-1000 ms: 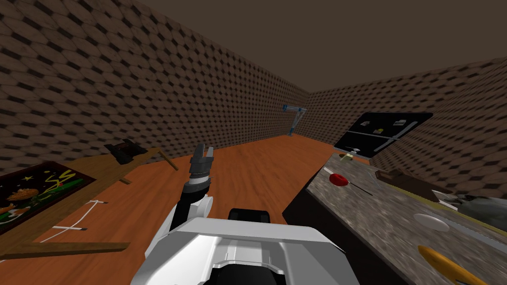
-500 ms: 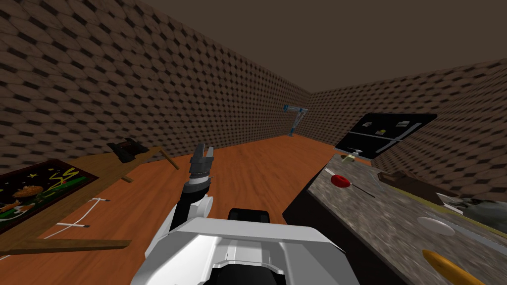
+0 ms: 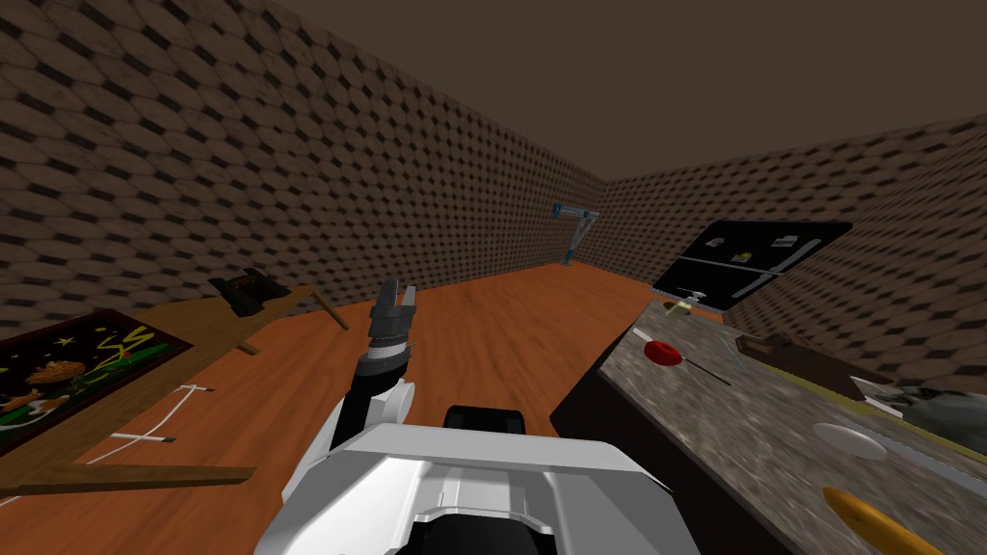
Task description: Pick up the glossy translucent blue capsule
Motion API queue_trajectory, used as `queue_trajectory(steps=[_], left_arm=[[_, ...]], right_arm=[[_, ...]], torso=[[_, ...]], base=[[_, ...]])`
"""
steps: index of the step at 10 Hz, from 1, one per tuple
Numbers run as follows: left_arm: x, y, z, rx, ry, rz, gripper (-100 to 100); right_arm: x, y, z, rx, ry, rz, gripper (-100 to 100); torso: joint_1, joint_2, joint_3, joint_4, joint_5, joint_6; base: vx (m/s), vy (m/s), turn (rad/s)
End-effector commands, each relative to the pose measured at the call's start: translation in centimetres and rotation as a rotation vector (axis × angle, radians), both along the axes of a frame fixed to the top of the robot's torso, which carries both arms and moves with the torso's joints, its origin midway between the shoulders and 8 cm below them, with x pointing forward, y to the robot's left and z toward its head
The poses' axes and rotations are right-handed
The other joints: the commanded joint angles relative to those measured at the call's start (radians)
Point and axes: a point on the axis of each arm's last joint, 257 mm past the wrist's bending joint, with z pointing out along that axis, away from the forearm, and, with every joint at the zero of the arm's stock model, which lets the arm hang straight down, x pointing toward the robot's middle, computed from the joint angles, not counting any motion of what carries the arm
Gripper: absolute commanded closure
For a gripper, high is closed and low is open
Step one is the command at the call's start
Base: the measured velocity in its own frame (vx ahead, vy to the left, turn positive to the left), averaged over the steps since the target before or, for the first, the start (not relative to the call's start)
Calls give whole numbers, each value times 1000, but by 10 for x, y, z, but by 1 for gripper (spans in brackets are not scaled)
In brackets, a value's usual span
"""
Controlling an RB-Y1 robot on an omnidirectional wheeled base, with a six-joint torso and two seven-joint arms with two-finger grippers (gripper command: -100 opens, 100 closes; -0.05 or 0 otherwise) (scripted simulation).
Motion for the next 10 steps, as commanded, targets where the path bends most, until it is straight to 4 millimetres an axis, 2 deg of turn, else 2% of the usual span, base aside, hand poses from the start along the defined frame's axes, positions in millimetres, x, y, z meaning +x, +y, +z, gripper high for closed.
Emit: queue_trajectory(steps=[1,3,5,8,10], left_arm=[[0,0,0,0,0,0,0],[0,0,0,0,0,0,0],[0,0,0,0,0,0,0],[0,0,0,0,0,0,0],[0,0,0,0,0,0,0]], right_arm=[[5,0,4,-6,-1,10,100],[10,-7,18,-37,2,14,100],[19,-1,15,-23,-6,32,100],[25,-1,24,-38,-3,37,100],[34,7,22,-26,-7,53,100]], torso=[[0,0,0,0,0,0],[0,1,0,0,1,0],[0,1,1,1,1,-1],[1,0,0,0,1,-1],[1,0,0,0,1,0]], base=[[-1,-5,-54],[-5,-17,-65],[-3,-14,-10],[1,-9,-30],[-3,-12,-29]])
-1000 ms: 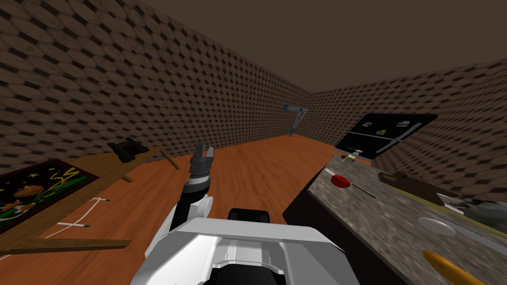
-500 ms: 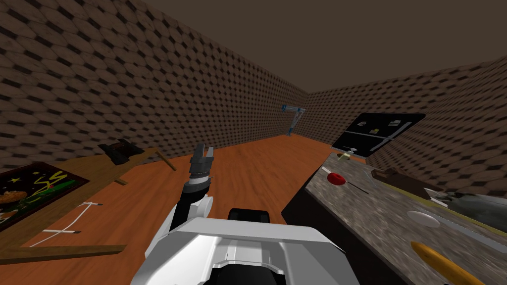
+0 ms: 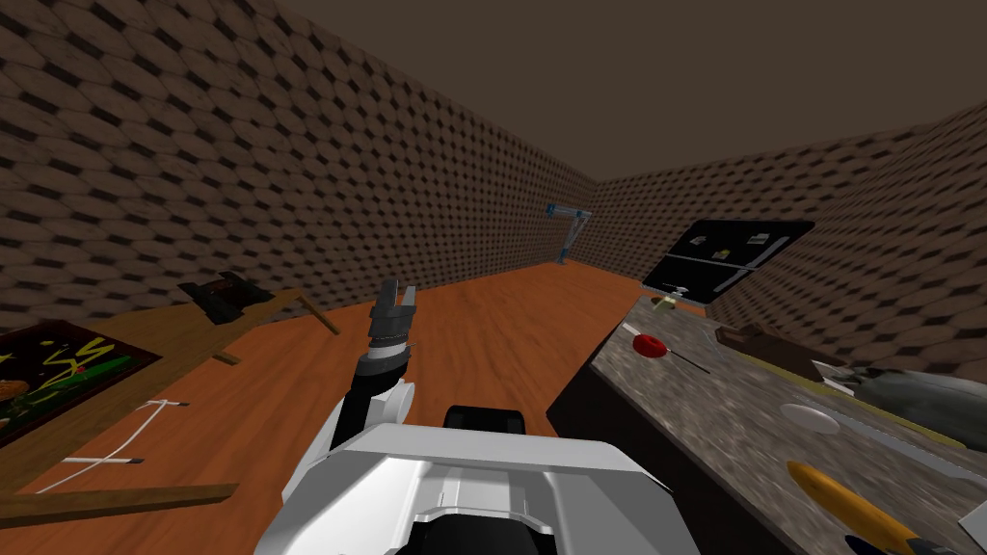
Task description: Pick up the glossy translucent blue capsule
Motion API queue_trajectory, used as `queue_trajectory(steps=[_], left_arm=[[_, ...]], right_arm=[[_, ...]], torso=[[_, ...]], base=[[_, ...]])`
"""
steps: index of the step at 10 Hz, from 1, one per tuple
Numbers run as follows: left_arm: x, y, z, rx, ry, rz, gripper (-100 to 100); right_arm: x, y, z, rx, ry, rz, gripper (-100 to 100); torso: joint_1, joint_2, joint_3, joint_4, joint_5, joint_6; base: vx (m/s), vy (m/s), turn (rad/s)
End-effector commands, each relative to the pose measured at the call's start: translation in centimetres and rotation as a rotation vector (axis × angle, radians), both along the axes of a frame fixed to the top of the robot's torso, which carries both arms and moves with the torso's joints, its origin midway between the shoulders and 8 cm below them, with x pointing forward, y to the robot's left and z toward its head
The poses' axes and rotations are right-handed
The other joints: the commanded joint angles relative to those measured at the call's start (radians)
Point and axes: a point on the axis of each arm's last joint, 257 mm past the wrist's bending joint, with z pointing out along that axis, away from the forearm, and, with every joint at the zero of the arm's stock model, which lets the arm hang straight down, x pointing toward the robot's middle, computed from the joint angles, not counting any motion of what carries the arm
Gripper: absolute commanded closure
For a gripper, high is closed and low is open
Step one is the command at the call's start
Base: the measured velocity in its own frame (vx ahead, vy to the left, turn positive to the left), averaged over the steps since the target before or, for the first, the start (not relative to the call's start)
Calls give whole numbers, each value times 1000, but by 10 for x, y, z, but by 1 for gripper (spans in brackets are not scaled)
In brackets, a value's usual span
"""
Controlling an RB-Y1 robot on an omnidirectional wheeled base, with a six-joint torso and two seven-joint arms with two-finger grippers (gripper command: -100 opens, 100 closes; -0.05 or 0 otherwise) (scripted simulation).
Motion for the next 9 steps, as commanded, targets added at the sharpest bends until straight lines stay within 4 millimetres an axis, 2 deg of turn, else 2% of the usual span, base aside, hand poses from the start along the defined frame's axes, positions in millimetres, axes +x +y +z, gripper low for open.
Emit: queue_trajectory(steps=[1,7,8,9], left_arm=[[0,0,0,0,0,0,0],[0,0,0,0,0,0,0],[0,0,0,0,0,0,0],[0,0,0,0,0,0,0]], right_arm=[[5,3,2,-1,3,0,100],[13,29,-4,35,13,5,100],[11,26,-3,30,13,3,100],[11,27,-4,32,13,3,0]], torso=[[0,0,0,0,0,0],[-1,0,0,0,-1,1],[-1,0,0,0,-1,1],[0,0,0,0,0,1]], base=[[-5,-18,-55],[-2,-14,-34],[0,0,0],[0,0,0]])
